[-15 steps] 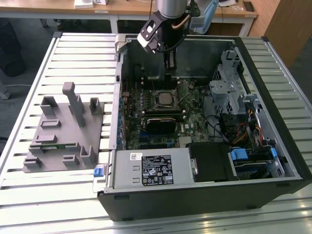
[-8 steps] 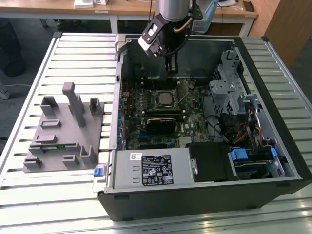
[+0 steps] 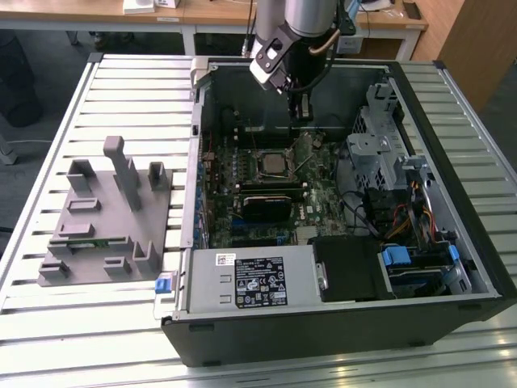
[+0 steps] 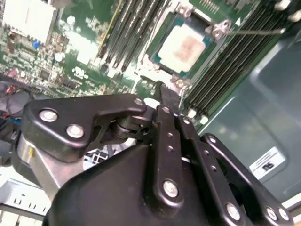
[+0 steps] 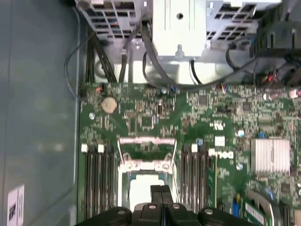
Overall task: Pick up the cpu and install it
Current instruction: 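Close the cpu cover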
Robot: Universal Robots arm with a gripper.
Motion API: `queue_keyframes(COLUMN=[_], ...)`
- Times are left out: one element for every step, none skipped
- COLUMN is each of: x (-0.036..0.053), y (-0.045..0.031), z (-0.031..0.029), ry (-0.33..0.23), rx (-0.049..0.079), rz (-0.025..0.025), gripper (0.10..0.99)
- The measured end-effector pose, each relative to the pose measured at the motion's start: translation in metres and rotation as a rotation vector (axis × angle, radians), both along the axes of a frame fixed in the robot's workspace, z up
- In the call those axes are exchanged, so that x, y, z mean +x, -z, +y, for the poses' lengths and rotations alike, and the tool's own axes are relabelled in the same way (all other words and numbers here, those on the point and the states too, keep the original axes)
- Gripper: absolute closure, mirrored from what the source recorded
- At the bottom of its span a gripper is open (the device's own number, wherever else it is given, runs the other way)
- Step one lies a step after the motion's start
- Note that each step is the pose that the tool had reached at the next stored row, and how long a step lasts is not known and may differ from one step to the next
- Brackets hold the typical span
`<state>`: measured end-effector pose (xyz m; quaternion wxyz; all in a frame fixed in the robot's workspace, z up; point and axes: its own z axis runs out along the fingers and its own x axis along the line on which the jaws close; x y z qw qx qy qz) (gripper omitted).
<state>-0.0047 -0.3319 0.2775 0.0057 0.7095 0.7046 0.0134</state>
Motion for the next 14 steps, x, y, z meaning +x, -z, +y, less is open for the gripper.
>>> queue_keyframes(x=[0.0009, 0.0012, 0.0022, 0.0048, 0.0081, 0.0112, 0.0141, 0.0167, 0.0192, 0.0216, 0.024, 0.0266, 0.0292, 0.0317], y=[0.0002, 0.0006, 0.0012, 0.0018, 0.0026, 0.0033, 0.0039, 0.0046, 0.0053, 0.006, 0.0067, 0.0074, 0.0079, 0.0084], z=[0.0, 0.0, 0.0001, 0.0006, 0.002, 0.0033, 0.0046, 0.0058, 0.0069, 0.0078, 0.0085, 0.0089, 0.009, 0.0091], ry=[-0.006, -0.018, -0.035, -0.036, -0.036, -0.036, -0.036, -0.036, -0.036, -0.036, -0.036, -0.036, -0.036, -0.036], rx=[0.0, 0.0, 0.0, 0.0, 0.0, 0.0, 0.0, 0.0, 0.0, 0.0, 0.0, 0.0, 0.0, 0.0], rz=[0.0001, 0.0001, 0.0001, 0.0006, 0.0015, 0.0024, 0.0033, 0.0039, 0.0046, 0.0054, 0.0062, 0.0072, 0.008, 0.0086], gripper=[0.98, 0.98, 0.98, 0.98, 0.98, 0.98, 0.98, 0.98, 0.98, 0.98, 0.98, 0.98, 0.98, 0.98])
